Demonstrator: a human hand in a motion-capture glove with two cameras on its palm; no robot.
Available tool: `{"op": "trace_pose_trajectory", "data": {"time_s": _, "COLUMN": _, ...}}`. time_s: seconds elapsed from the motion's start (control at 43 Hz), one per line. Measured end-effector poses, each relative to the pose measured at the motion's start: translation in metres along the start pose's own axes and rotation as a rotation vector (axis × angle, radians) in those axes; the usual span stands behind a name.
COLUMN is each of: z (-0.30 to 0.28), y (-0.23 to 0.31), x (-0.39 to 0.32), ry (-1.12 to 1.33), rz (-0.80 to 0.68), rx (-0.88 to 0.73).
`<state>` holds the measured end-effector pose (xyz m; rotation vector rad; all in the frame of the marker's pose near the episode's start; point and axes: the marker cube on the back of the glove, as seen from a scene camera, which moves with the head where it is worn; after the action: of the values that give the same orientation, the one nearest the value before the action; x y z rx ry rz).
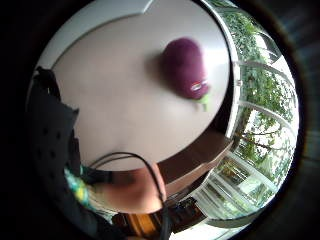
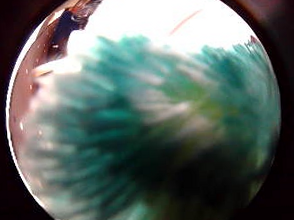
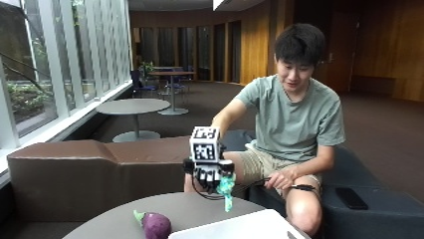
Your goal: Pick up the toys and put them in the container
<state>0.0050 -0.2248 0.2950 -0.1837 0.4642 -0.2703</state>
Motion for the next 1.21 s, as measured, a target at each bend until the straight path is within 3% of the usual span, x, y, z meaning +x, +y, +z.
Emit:
{"op": "trace_pose_trajectory", "data": {"time_s": 0.232, "z": -0.174, "y": -0.011, "x": -0.034, "ry": 0.217, "rz": -0.018, "rx": 0.168}}
{"op": "trace_pose_trajectory", "data": {"time_s": 0.418, "z": -0.230, "y": -0.034, "x": -0.068, "ry": 0.241, "rz": 0.001, "rx": 0.253}}
{"op": "trace_pose_trajectory", "data": {"time_s": 0.534, "z": -0.254, "y": -0.072, "x": -0.094, "ry": 0.248, "rz": -0.082, "rx": 0.379}}
{"op": "trace_pose_trajectory", "data": {"time_s": 0.93, "z": -0.230, "y": -0.152, "x": -0.169, "ry": 0.226, "rz": -0.050, "rx": 0.372}}
{"op": "trace_pose_trajectory", "data": {"time_s": 1.115, "z": -0.196, "y": -0.166, "x": -0.175, "ry": 0.270, "rz": 0.014, "rx": 0.198}}
{"op": "trace_pose_trajectory", "data": {"time_s": 1.208, "z": -0.180, "y": -0.163, "x": -0.172, "ry": 0.270, "rz": 0.070, "rx": -0.056}}
